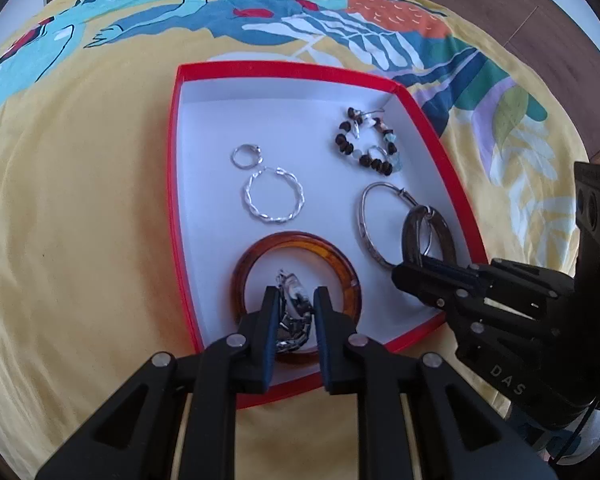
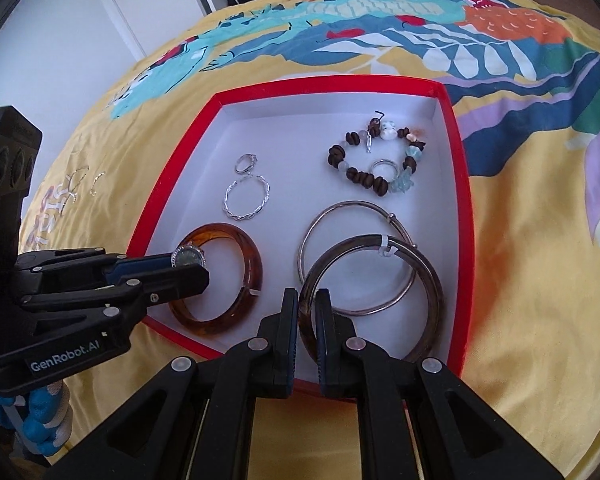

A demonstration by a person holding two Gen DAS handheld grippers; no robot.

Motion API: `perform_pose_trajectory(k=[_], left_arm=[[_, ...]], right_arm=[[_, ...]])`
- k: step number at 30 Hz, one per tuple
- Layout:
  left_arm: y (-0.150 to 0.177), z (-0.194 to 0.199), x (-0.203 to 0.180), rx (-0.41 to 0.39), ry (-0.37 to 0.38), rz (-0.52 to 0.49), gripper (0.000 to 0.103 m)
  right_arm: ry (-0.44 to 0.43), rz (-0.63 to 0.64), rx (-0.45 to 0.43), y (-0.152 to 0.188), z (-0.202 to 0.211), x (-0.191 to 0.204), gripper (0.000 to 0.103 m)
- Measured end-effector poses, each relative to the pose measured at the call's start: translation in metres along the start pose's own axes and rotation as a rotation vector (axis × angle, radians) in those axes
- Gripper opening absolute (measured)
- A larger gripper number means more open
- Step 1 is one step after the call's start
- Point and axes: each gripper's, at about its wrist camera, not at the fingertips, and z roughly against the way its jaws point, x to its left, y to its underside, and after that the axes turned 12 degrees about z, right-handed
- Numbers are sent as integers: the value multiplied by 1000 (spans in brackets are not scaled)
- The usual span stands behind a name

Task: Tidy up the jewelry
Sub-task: 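Carry the charm and dark bangle into the red box and open both tools, then move both open tools toward the silver chain necklace and twisted ring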

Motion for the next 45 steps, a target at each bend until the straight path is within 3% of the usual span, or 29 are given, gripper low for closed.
perform_pose_trajectory(k=[5, 8, 11, 15, 19, 22, 31, 34, 37, 45], left_arm=[[3, 6, 4, 10, 18, 14, 17], [2, 25, 9, -22, 57, 21, 17], [-1, 50, 20, -75, 75, 31, 28], [-10, 84, 65, -161, 28, 92, 32], [-22, 117, 135, -235, -60, 192, 36], [-25, 136, 187, -276, -116, 271, 41], [-19, 173, 319, -340, -236, 457, 43], [-21, 175, 346, -345, -245, 504, 45], [-25, 173, 367, -346, -244, 530, 48], [-44, 142, 387, -299, -252, 537, 49]], right_arm=[[23, -8, 4, 3, 6, 1, 19], [36, -12, -5, 2, 16, 2, 24], [54, 6, -35, -4, 33, 10, 24], [34, 53, -94, -29, 47, 38, 25], [-24, 123, -133, -63, 41, 85, 28], [-78, 176, -146, -85, 29, 123, 30], [-185, 281, -116, -131, -28, 215, 38], [-211, 295, -100, -141, -47, 236, 40], [-217, 302, -87, -150, -66, 249, 50], [-210, 331, -50, -169, -114, 278, 53]])
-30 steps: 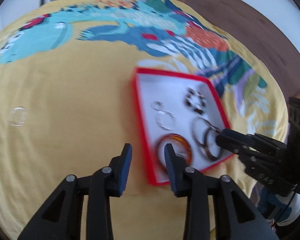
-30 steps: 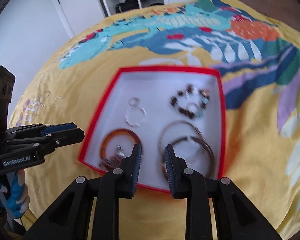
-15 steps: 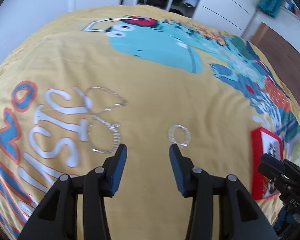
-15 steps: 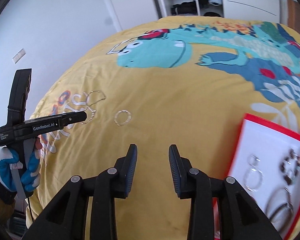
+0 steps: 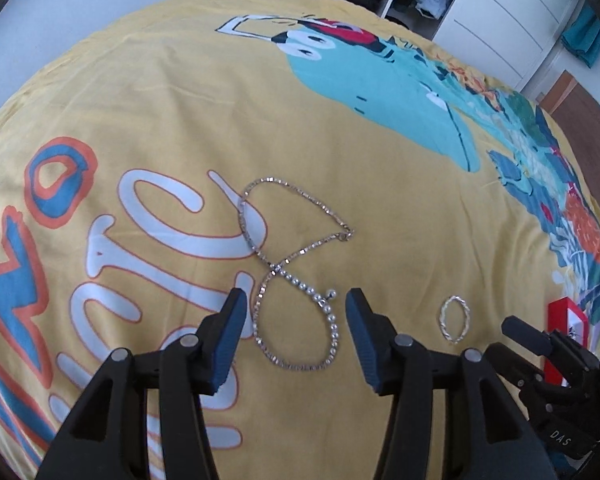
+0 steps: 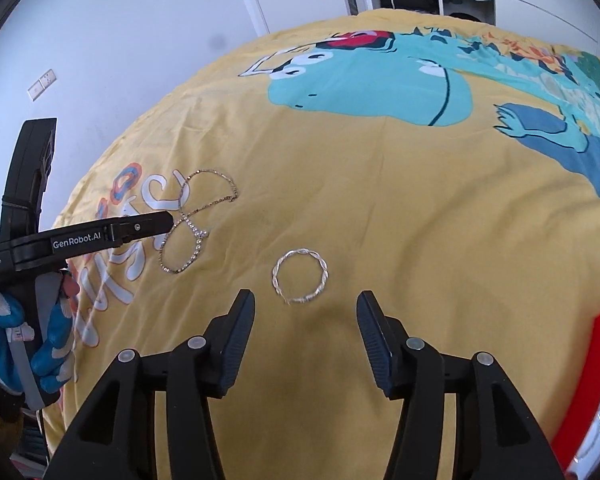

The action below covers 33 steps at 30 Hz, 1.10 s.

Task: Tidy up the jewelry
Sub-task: 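Grasp the silver chain necklace with the left tool while the right tool grasps the twisted silver ring, then carry the necklace and twisted ring into the red box and open both tools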

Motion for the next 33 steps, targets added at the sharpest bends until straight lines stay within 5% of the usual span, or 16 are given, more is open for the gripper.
perform_pose_trajectory(k=[10, 13, 17, 26, 33], left_arm=[[-3, -34, 4, -1, -67, 27, 47], [-4, -36, 9, -22, -93, 65, 30], [-3, -35, 9, -41, -117, 50, 6], [7, -4, -17, -101, -104, -2, 6], [19, 38, -64, -146, -25, -54, 6]], right_arm=[[31, 30, 44, -6, -44, 7, 53], [52, 28, 42, -6, -48, 7, 40], [52, 21, 28, -5, -46, 6, 40], [41, -26, -54, 3, -2, 0, 39], [62, -48, -126, 14, 57, -14, 39]])
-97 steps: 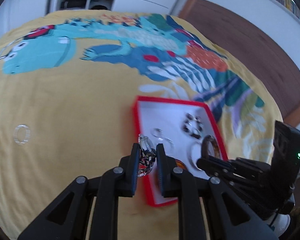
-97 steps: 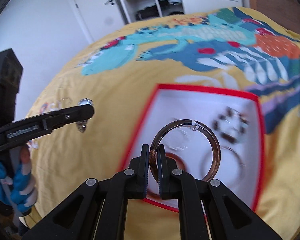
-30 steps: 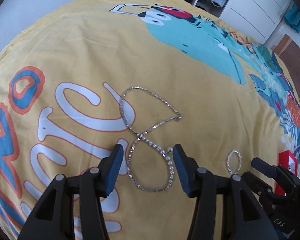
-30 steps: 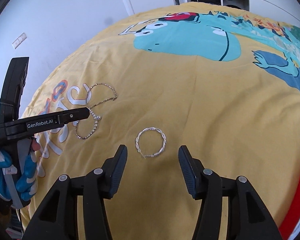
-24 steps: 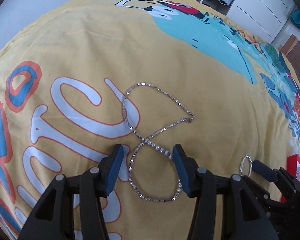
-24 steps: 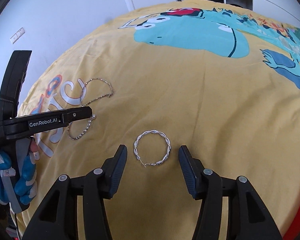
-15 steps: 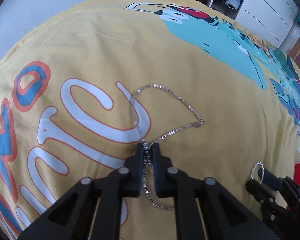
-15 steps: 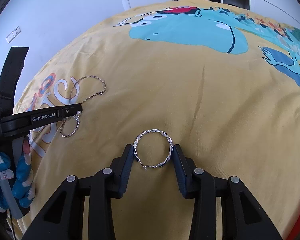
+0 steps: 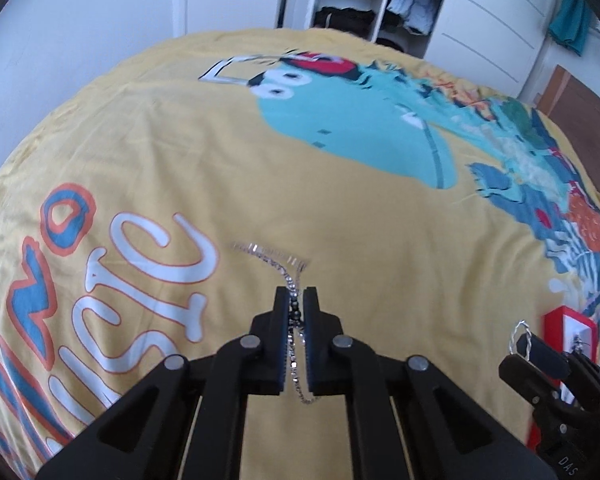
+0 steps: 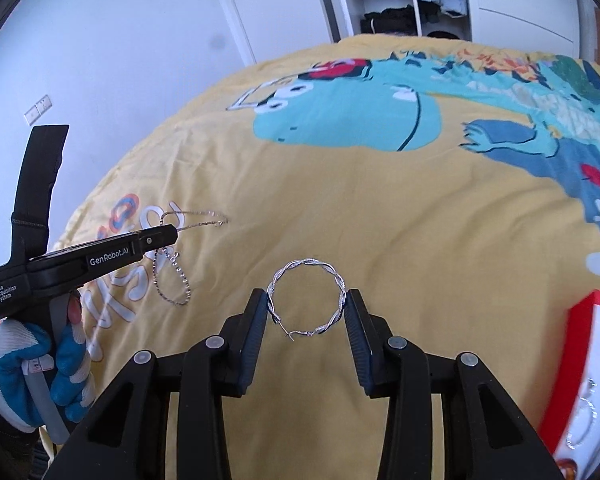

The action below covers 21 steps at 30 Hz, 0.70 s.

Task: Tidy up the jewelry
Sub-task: 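Carry the necklace and twisted ring into the red box and open both tools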

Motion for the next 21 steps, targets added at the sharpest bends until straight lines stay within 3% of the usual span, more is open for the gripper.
perform_pose_trajectory(k=[5, 10, 15, 21], left_arm=[[7, 35, -49, -22, 93, -59, 6], [24, 74, -117, -29, 236, -141, 6], [56, 94, -185, 23, 368, -220, 6], [112, 88, -257, 112, 433, -334, 6]], right_arm=[[43, -20, -38, 10, 49, -21, 39], [114, -55, -50, 34, 94, -55, 39], [216, -114, -17, 75, 128, -105, 39], [308, -177, 62, 124, 144, -159, 40]])
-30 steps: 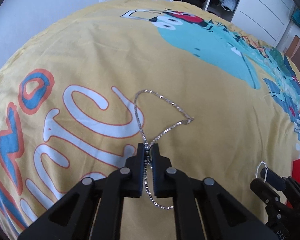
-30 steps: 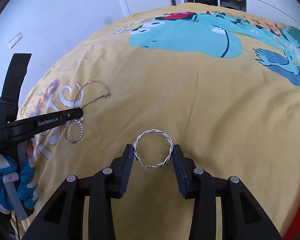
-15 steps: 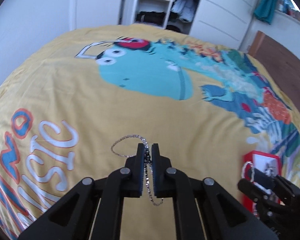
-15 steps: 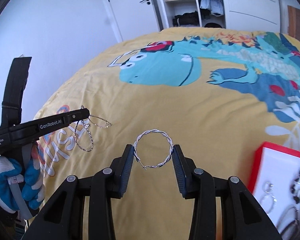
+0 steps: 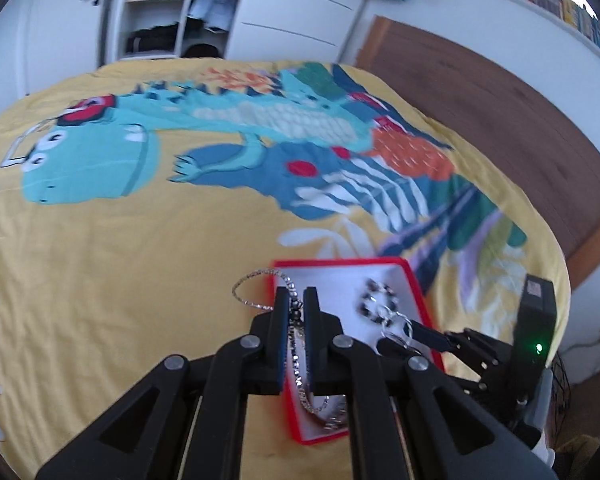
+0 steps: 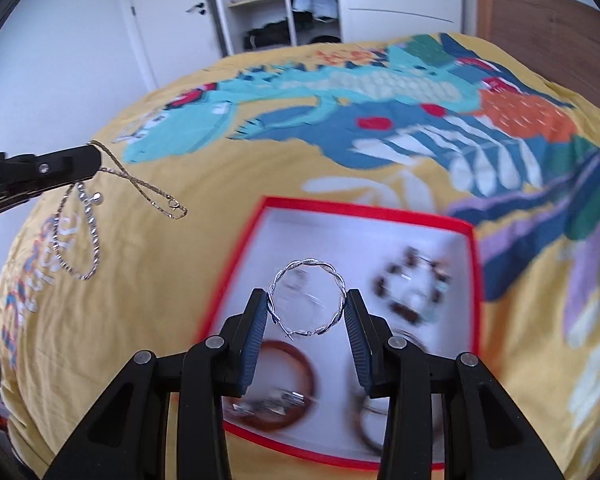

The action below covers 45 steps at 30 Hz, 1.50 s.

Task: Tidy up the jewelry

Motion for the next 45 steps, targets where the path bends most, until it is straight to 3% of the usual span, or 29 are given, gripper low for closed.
perform_pose_trajectory(k=[7, 13, 21, 25, 34, 45], left_arm=[[33, -62, -39, 115, -39, -68, 6], [52, -94, -32, 172, -108, -83, 6], [66, -109, -21, 207, -163, -86, 7], [69, -109, -19, 216, -172, -82, 8], [68, -92, -26, 186, -177, -104, 26], [67, -30, -44, 86, -172, -127, 41]], right_arm=[[20, -15, 56, 19, -17, -40, 40], [-8, 14, 105, 26, -37, -44, 40], [-11, 3, 121, 33, -44, -44, 40], [-7, -5, 127, 35, -43, -45, 40], [-9, -16, 112, 41, -24, -43, 48], [0, -15, 22, 42, 35, -27, 52]])
